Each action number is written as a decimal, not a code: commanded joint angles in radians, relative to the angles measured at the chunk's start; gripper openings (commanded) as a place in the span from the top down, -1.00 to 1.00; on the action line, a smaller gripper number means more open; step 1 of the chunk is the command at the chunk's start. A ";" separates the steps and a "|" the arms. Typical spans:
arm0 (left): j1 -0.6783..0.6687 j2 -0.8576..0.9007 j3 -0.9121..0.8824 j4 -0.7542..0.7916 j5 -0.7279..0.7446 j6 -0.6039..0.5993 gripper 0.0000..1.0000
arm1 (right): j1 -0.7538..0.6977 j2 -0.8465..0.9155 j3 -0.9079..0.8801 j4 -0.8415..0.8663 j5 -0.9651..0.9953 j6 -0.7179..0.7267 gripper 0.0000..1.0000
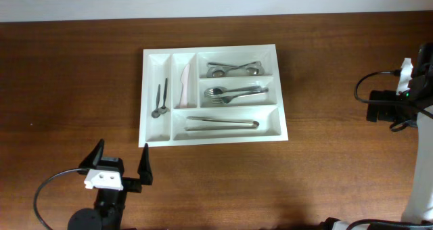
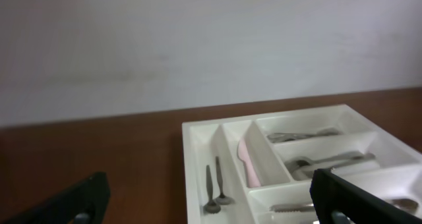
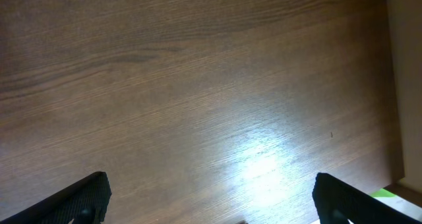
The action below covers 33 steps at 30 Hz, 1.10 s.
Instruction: Pack container
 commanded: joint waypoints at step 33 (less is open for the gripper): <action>-0.012 -0.013 -0.305 0.331 -0.115 -0.065 -0.98 | -0.003 -0.019 0.000 0.000 0.016 0.008 -0.98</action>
